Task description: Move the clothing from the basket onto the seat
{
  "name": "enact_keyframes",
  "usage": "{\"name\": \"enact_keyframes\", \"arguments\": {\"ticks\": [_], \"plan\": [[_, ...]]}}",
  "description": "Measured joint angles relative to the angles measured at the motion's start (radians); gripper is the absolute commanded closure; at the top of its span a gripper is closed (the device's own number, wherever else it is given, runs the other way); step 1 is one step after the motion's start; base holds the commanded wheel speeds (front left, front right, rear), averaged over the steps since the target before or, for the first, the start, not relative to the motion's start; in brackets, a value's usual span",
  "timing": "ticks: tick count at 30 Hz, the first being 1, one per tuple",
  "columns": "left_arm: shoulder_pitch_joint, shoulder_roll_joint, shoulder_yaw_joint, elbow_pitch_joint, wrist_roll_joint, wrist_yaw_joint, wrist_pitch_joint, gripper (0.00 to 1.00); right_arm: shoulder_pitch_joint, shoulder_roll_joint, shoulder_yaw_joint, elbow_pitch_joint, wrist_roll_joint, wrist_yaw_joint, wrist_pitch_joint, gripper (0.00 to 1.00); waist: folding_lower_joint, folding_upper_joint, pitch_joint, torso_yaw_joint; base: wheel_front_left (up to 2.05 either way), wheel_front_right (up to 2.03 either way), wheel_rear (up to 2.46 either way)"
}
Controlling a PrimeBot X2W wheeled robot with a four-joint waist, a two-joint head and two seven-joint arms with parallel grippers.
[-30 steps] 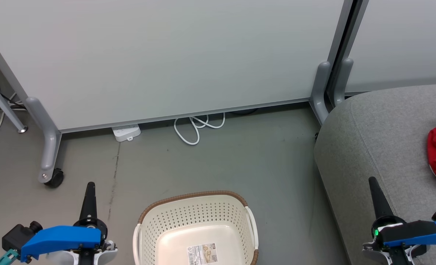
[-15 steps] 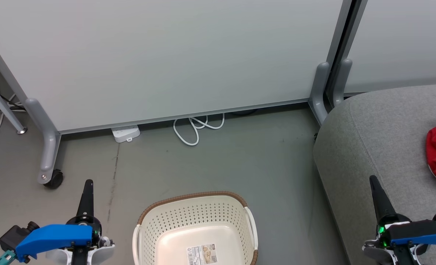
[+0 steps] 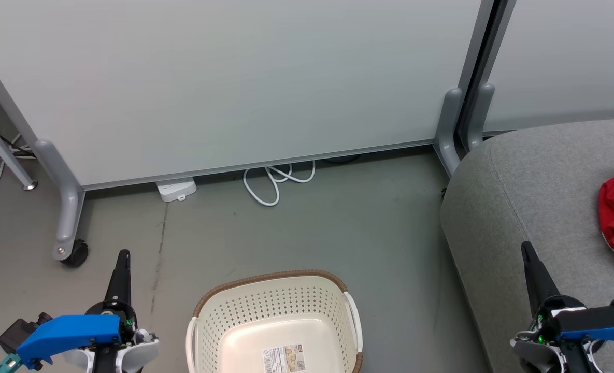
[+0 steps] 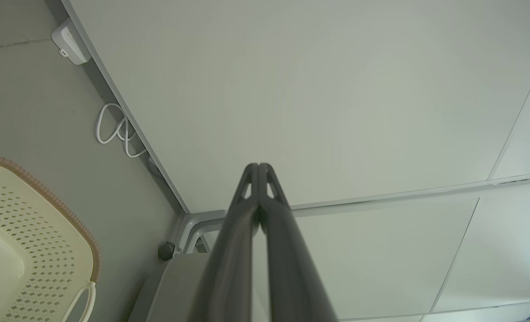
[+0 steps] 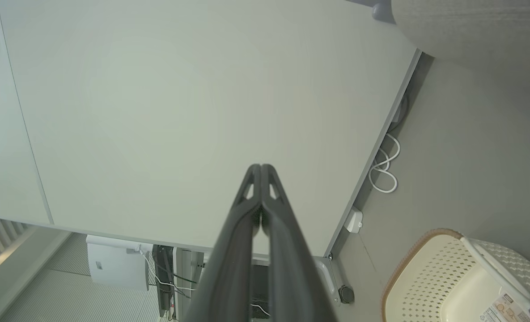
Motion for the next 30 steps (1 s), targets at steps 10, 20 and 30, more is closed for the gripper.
{"name": "enact_keyframes", "arguments": {"ticks": [10, 20, 30], "plan": [[-0.005, 0.0, 0.008, 0.0, -0.065, -0.002, 0.017, 1.0, -0.007, 0.0, -0.003, -0.002, 0.071, 0.0, 0.017, 1.0, 0.0, 0.0, -0.002, -0.002, 0.0, 0.0, 0.0], [-0.012, 0.0, 0.02, -0.001, -0.15, -0.003, 0.041, 1.0, -0.009, 0.001, -0.009, -0.006, 0.165, 0.0, 0.042, 1.0, 0.0, 0.0, -0.004, -0.004, 0.0, 0.0, 0.0], [-0.016, 0.0, 0.022, -0.001, -0.168, -0.005, 0.044, 1.0, -0.009, 0.001, -0.011, -0.006, 0.184, 0.0, 0.044, 1.0, 0.0, 0.0, -0.004, -0.005, 0.0, 0.0, 0.0]]}}
